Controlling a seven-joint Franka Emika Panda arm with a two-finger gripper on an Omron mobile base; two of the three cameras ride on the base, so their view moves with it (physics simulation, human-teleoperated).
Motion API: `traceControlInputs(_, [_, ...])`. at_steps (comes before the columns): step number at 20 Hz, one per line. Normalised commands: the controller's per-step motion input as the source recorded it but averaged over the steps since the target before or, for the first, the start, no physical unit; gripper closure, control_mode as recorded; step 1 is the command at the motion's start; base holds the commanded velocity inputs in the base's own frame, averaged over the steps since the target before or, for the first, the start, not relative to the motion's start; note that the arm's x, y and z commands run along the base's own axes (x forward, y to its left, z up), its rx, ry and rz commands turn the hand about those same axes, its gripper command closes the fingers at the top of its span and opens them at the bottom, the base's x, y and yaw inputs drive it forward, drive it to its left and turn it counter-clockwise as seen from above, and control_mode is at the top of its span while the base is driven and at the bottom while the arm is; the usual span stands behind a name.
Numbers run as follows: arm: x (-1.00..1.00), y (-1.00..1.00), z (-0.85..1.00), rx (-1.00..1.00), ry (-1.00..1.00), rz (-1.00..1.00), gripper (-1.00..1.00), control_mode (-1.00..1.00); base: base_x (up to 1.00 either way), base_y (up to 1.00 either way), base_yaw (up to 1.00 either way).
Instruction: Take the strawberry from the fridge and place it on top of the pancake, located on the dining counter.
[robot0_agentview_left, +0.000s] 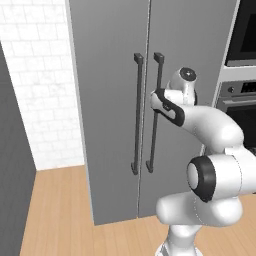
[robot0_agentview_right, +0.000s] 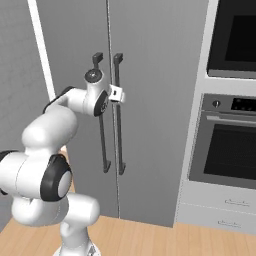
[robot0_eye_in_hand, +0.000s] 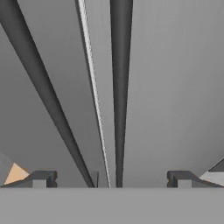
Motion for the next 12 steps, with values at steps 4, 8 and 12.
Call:
traceControlInputs(4, [0.49,-0.01,-0.04,0.0,-0.03,0.0,-1.0,-1.0,0.0,0.0,0.0])
traceControlInputs(8, [0.5,0.0,-0.09,0.0,0.0,0.0,-1.0,-1.0,0.0,0.0,0.0])
traceControlInputs(12, [0.52,0.0,-0.1,0.0,0.0,0.0,-1.0,-1.0,0.0,0.0,0.0])
